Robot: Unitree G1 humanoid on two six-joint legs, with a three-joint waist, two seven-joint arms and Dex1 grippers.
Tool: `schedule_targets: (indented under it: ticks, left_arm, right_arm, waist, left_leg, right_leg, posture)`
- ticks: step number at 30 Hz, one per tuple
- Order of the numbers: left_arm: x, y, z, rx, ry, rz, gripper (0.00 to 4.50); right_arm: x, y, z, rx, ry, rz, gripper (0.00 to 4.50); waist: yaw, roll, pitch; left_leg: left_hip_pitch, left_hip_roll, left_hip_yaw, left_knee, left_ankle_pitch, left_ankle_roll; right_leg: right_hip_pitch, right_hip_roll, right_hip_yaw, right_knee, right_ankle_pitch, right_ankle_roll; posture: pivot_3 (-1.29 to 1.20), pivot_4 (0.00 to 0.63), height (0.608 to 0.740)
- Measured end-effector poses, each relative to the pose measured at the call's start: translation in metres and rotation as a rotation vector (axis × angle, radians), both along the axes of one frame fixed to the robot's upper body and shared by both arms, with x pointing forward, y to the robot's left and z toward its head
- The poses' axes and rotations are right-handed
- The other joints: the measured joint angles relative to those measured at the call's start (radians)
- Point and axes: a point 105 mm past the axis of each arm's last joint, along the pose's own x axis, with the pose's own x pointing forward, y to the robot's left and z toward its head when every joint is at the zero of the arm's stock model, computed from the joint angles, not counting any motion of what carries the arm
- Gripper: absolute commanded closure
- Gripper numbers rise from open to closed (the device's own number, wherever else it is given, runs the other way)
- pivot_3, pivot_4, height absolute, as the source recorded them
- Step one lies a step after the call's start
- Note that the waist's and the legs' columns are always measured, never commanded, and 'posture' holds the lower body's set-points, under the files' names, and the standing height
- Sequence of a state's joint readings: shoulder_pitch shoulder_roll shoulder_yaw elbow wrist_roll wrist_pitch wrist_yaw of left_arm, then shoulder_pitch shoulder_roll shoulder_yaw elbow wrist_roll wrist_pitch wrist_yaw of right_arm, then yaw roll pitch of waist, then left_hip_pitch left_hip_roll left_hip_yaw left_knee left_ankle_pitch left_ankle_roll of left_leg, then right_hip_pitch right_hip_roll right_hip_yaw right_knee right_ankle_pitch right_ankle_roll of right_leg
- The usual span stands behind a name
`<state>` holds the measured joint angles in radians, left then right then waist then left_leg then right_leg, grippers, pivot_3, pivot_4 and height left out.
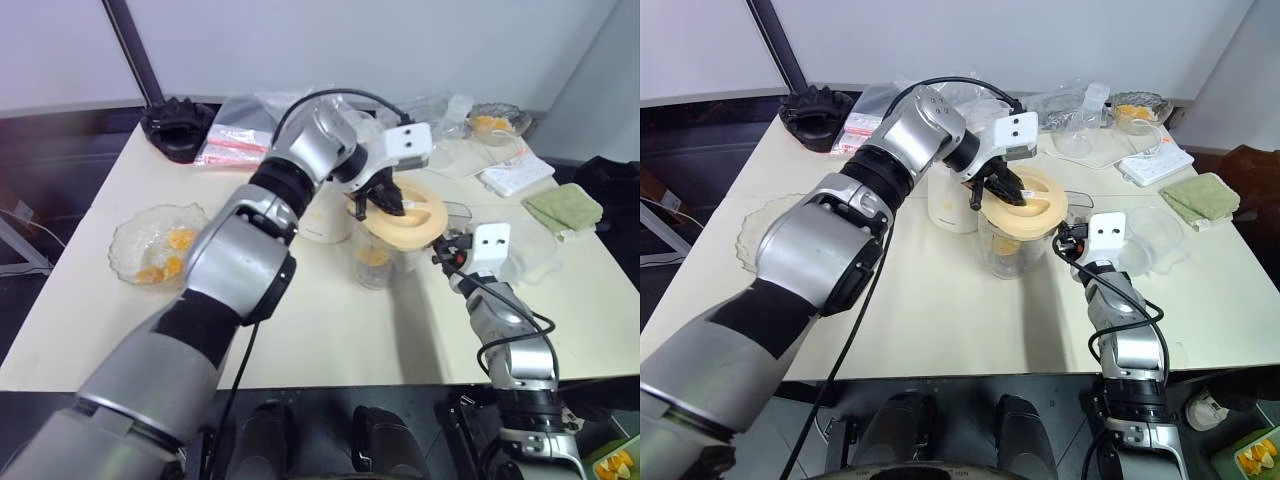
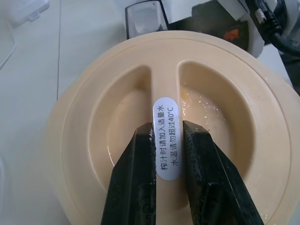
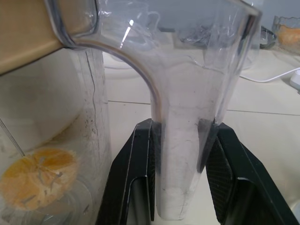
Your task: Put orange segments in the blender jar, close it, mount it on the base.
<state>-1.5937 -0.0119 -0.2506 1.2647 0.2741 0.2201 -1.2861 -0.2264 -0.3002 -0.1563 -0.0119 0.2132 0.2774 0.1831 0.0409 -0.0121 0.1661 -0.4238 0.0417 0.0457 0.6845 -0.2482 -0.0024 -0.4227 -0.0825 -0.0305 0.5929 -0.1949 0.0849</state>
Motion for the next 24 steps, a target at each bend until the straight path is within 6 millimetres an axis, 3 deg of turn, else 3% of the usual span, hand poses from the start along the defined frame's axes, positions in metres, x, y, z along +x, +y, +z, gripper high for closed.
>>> schedule_targets:
  ticks: [4,8,11,13,15,16,17,18,19,21,24]
  left_arm:
    - [0.002,-0.004,-0.003,-0.006,0.008,0.055,4.25]
    - [0.002,-0.007,-0.007,-0.013,0.008,0.077,4.25]
    - [0.003,-0.009,-0.008,-0.016,0.006,0.089,4.25]
    - [0.003,-0.009,-0.01,-0.017,0.008,0.091,4.25]
    - [0.003,-0.008,-0.011,-0.017,0.01,0.093,3.22]
    - [0.005,-0.009,-0.013,-0.023,-0.002,0.108,2.89]
    - [0.006,-0.011,-0.012,-0.035,-0.017,0.113,2.35]
    - [0.007,-0.012,-0.011,-0.042,-0.033,0.123,1.91]
    - [0.009,-0.011,-0.011,-0.044,-0.039,0.133,1.36]
    - [0.007,-0.012,-0.005,-0.052,-0.031,0.12,0.42]
    - [0.009,-0.009,0.004,-0.058,-0.03,0.138,0.42]
  right_arm:
    - [0.004,-0.003,-0.002,0.005,0.007,-0.009,3.62]
    - [0.006,-0.005,-0.005,0.006,0.011,-0.016,3.62]
    - [0.007,-0.006,-0.006,0.005,0.016,-0.02,3.62]
    - [0.007,-0.006,-0.007,0.005,0.017,-0.02,3.62]
    - [0.007,-0.006,-0.008,0.005,0.02,-0.019,3.62]
    - [0.007,-0.005,-0.006,-0.001,0.009,-0.014,3.62]
    - [0.007,-0.005,-0.006,-0.006,0.006,-0.014,3.62]
    - [0.007,-0.005,-0.005,-0.012,0.005,-0.011,3.62]
    - [0.007,-0.005,-0.005,-0.015,0.007,-0.008,3.62]
    - [0.008,-0.001,-0.007,-0.011,0.01,0.002,3.62]
    - [0.009,0.007,-0.002,-0.027,-0.015,0.041,3.62]
  waist:
    - [-0.001,0.001,-0.001]
    - [-0.004,0.006,-0.004]
    - [-0.011,0.014,-0.011]
    - [-0.019,0.016,-0.013]
    - [-0.03,0.019,-0.017]
    - [-0.029,0.016,-0.018]
    - [-0.026,0.003,-0.021]
    - [-0.03,-0.013,-0.017]
    - [-0.031,-0.017,-0.014]
    - [-0.032,-0.005,-0.014]
    - [-0.051,0.015,-0.014]
  left_leg:
    - [0.001,0.002,-0.001,0.0,0.001,0.001]
    - [0.001,0.007,0.0,-0.001,0.0,0.0]
    - [-0.003,0.015,0.001,-0.008,-0.001,0.002]
    - [-0.004,0.019,0.009,-0.008,0.0,0.003]
    - [-0.005,0.026,0.016,-0.02,0.0,0.003]
    - [-0.009,0.028,0.026,-0.031,0.0,0.004]
    - [0.002,0.029,0.049,-0.039,0.001,0.006]
    - [0.012,0.022,0.069,-0.038,0.002,0.006]
    - [0.016,0.017,0.07,-0.038,0.002,0.006]
    - [0.016,0.002,0.031,-0.033,0.002,0.005]
    - [0.013,-0.006,-0.002,-0.027,0.002,0.005]
  right_leg:
    - [0.002,0.0,-0.001,-0.007,0.0,0.0]
    - [0.01,0.0,-0.003,-0.019,0.0,0.0]
    - [0.022,0.003,-0.007,-0.04,0.003,0.002]
    - [0.021,0.001,-0.007,-0.041,0.003,0.002]
    - [0.031,0.005,-0.007,-0.05,0.009,-0.003]
    - [0.029,0.0,-0.005,-0.041,0.009,-0.007]
    - [0.026,-0.011,-0.001,0.0,-0.007,-0.006]
    - [0.013,-0.019,0.01,0.018,-0.035,0.013]
    - [0.013,-0.017,0.015,0.023,-0.039,0.015]
    - [0.016,-0.015,0.005,0.016,-0.039,0.012]
    - [0.03,-0.016,-0.015,0.003,-0.038,0.012]
  posture:
    - [0.0,0.15,0.74]
    - [0.0,0.15,0.74]
    - [0.0,0.15,0.74]
    - [0.0,0.15,0.74]
    - [0.0,0.15,0.74]
    - [0.0,0.15,0.74]
    - [0.0,0.15,0.74]
    - [0.0,0.15,0.74]
    - [0.0,0.15,0.74]
    - [0.0,0.15,0.74]
    - [0.0,0.15,0.74]
